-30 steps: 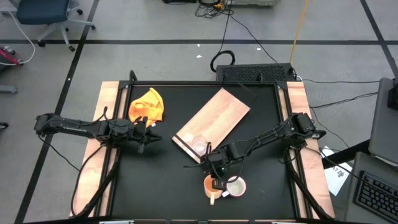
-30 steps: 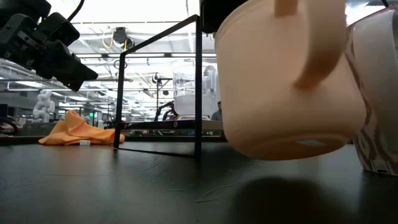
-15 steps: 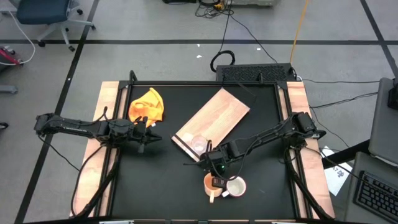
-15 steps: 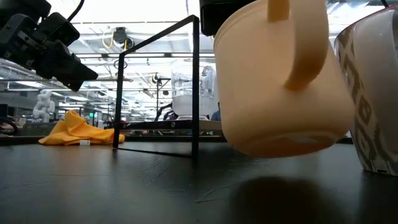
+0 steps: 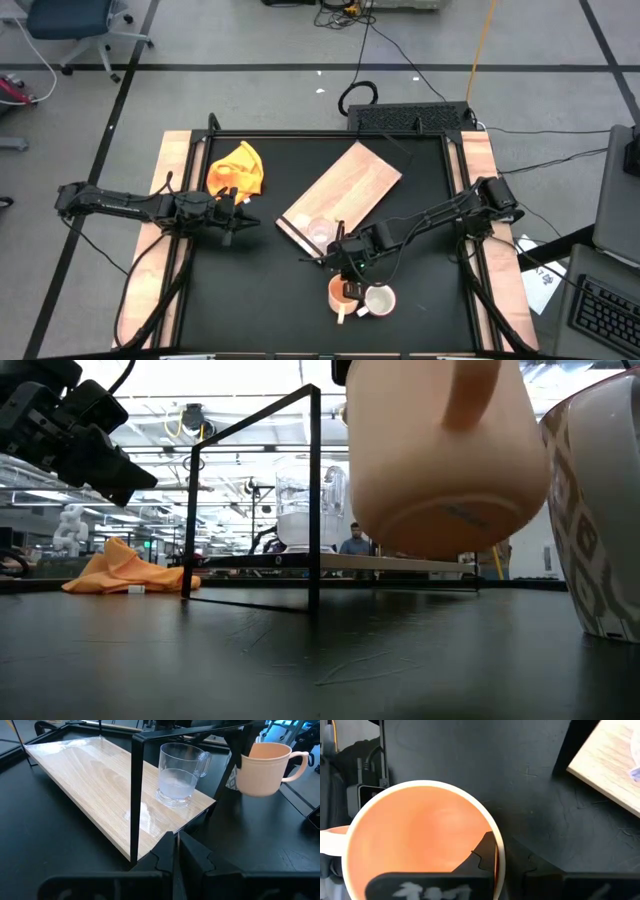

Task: Stack small to large cups/mugs on shelf
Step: Put the orange mug on the shelf

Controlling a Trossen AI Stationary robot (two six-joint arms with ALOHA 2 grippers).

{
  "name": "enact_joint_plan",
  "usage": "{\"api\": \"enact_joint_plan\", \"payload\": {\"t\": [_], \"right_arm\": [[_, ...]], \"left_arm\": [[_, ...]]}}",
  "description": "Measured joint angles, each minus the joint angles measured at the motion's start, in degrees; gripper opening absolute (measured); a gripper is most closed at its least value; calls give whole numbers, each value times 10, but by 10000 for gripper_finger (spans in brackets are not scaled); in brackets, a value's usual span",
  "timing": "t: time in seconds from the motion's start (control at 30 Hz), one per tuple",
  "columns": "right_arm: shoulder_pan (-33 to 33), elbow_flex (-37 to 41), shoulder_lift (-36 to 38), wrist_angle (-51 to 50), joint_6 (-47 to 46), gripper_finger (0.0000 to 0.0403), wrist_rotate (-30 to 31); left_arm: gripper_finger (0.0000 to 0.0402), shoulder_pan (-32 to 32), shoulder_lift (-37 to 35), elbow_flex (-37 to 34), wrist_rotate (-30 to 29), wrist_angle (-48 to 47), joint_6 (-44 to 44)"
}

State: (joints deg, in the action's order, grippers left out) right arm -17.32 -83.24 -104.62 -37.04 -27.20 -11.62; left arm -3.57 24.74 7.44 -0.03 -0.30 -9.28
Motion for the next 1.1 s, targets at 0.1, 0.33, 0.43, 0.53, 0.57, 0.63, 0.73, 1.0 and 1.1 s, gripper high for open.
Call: {"api": "enact_joint_plan", "payload": {"t": [0.1,0.33,0.43,0.53,0.57,0.63,0.73,1.0,1.1], "right_arm": [[0,0,0,1,0,2,0],[0,0,0,1,0,2,1],[0,0,0,1,0,2,1],[0,0,0,1,-1,2,1],[0,0,0,1,-2,2,1],[0,0,0,1,-2,2,1],[0,0,0,1,-2,2,1],[0,0,6,-10,8,2,1],[0,0,20,-21,12,2,13]], "left_arm": [[26,-1,0,0,0,0,0],[26,-18,0,0,0,0,1],[26,-26,0,0,0,0,2],[26,-33,0,0,-1,0,2],[26,-35,0,0,-2,0,2],[26,-38,0,0,-3,0,3],[26,-39,0,0,-4,0,3],[26,-39,0,0,-5,0,4],[26,-39,0,0,-6,1,5]]}}
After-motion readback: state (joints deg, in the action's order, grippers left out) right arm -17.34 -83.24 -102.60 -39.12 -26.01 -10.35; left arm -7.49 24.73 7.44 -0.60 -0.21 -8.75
